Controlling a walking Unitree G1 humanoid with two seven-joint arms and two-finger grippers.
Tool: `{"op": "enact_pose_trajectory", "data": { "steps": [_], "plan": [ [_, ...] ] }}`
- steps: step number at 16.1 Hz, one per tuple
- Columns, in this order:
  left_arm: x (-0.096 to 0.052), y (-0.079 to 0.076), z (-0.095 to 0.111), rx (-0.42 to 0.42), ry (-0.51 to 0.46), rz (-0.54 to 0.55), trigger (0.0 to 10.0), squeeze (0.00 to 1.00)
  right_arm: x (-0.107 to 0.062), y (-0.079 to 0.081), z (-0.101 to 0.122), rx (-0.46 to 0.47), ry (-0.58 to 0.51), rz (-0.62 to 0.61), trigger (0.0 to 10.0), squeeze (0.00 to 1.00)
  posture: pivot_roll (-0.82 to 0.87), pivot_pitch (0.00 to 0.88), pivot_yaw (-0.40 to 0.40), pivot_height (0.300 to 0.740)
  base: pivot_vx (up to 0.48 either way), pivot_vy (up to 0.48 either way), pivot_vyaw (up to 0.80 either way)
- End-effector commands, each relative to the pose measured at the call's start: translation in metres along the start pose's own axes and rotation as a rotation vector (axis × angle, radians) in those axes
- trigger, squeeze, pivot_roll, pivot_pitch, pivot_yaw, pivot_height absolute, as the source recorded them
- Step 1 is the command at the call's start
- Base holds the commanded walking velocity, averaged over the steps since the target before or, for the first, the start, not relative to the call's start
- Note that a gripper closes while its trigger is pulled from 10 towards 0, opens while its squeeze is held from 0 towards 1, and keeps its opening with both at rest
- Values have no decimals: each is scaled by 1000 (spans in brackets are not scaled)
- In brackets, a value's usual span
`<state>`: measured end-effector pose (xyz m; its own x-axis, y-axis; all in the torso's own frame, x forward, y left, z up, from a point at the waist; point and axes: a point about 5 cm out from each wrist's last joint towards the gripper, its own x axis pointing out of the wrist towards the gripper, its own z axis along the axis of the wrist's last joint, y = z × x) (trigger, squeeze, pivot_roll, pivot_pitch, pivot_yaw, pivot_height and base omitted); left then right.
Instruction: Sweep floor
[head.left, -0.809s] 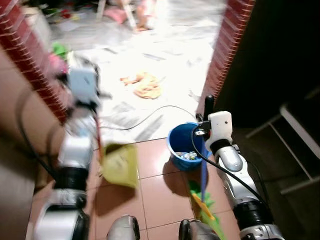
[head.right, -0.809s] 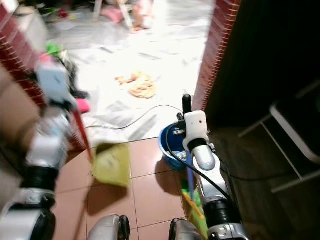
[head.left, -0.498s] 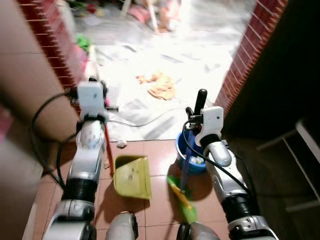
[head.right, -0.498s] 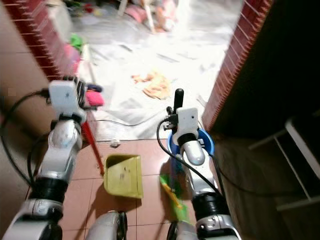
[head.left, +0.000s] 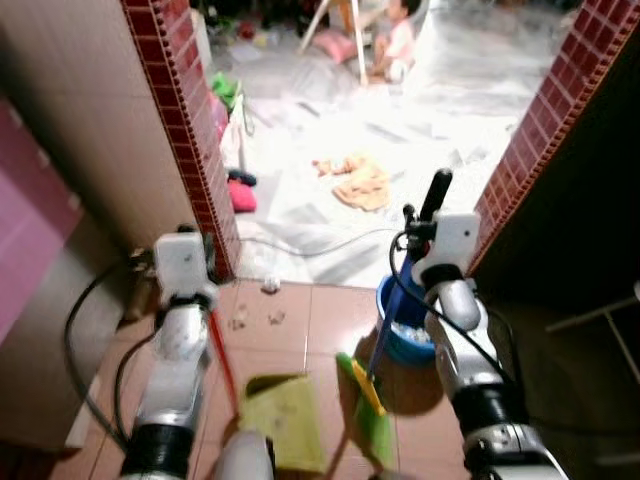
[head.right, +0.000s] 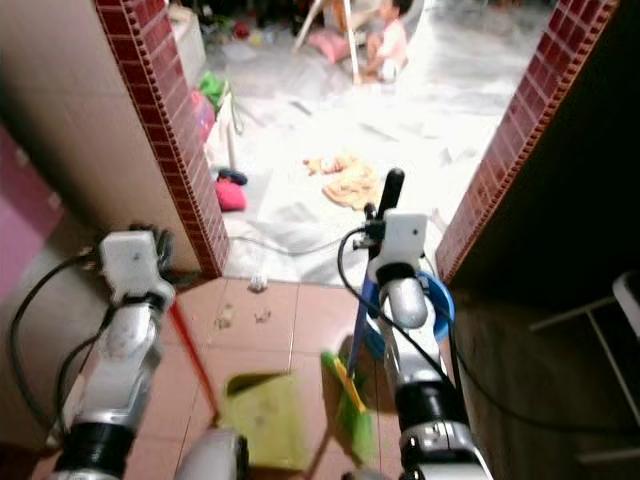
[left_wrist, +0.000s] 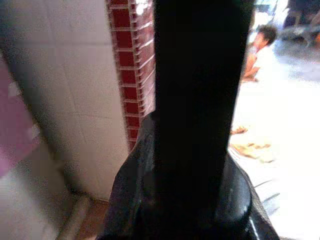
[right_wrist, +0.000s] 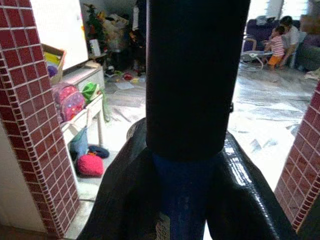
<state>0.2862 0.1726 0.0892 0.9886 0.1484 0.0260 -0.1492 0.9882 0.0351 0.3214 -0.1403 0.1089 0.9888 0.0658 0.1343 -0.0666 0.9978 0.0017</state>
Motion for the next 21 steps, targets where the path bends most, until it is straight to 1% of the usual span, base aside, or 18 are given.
{"op": "enact_pose_trajectory", "data": {
  "steps": [1, 2, 3, 4, 5, 6, 7, 8, 9, 10, 12, 13, 14, 15, 16, 17, 19, 21],
  "plan": [
    [4, 6, 15, 20, -78, -4, 10000, 0, -2, -8, 4, 1, -28, -32, 10000, 0, 1, 0, 11, 740, 0, 0, 0],
    [6, 8, 19, 37, -107, 13, 10000, 0, -3, -8, 2, -1, -26, -30, 10000, 0, 0, 0, 11, 740, 0, 0, 0],
    [11, 10, 24, 25, -120, 28, 10000, 0, -4, -9, 1, -9, -23, -28, 10000, 0, 3, 0, 8, 740, 0, 0, 0],
    [16, 8, 28, -22, -115, 21, 10000, 0, -4, -10, 0, -10, -21, -30, 10000, 0, 7, 0, 7, 740, 0, 0, 0],
    [19, 2, 34, -42, -144, -35, 10000, 0, -2, -11, -1, -10, -15, -32, 10000, 0, 22, 0, 6, 740, 0, 0, 0],
    [19, -3, 38, -17, -178, -68, 10000, 0, -1, -12, -2, -7, -11, -33, 10000, 0, 32, 0, 5, 740, 0, 0, 0],
    [19, -6, 39, -35, -171, -77, 10000, 0, 2, -11, -2, -7, -8, -34, 10000, 0, 35, 0, 3, 740, 0, 0, 0],
    [17, -8, 37, -9, -178, -79, 10000, 0, 5, -10, 0, 0, -10, -42, 10000, 0, 39, 0, 0, 740, 0, 0, 0],
    [15, -9, 34, -25, -162, -69, 10000, 0, 7, -9, 2, -10, -21, -42, 10000, 0, 34, 0, -6, 740, 0, 0, 0],
    [10, -10, 29, -22, -127, -74, 10000, 0, 5, -11, 4, -16, -29, -46, 10000, 0, 32, 0, -10, 740, 0, 0, 0],
    [5, -9, 27, -9, -123, -74, 10000, 0, 0, -15, 2, -14, -22, -52, 10000, 0, 31, 0, -5, 740, 0, 0, 0],
    [0, -8, 24, -2, -111, -77, 10000, 0, -5, -17, -2, -18, -14, -57, 10000, 0, 26, 0, 6, 740, 0, 0, 0],
    [-2, -7, 23, 15, -111, -88, 10000, 0, -7, -17, -4, -16, -5, -60, 10000, 0, 19, 0, 10, 740, 0, 0, 0],
    [-3, -7, 22, -8, -88, -77, 10000, 0, -7, -15, -2, -7, -7, -58, 10000, 0, 14, 0, 10, 740, 0, 0, 0],
    [-3, -10, 24, -36, -76, -81, 10000, 0, -5, -11, 3, -20, -27, -30, 10000, 0, 14, 0, 9, 740, 0, 0, -681],
    [-2, -13, 28, -52, -80, -92, 10000, 0, -4, -9, 3, -16, -25, -21, 10000, 0, 13, 0, 3, 740, 0, 480, 0],
    [-1, -15, 33, -67, -69, -80, 10000, 0, -3, -7, 3, -13, -16, -14, 10000, 0, 11, 0, -2, 740, 0, 480, 0],
    [-3, -18, 39, -73, -83, -85, 10000, 0, 1, -5, 8, -8, -26, 2, 10000, 0, 14, 0, -12, 740, 0, 480, 0]
  ]
}}
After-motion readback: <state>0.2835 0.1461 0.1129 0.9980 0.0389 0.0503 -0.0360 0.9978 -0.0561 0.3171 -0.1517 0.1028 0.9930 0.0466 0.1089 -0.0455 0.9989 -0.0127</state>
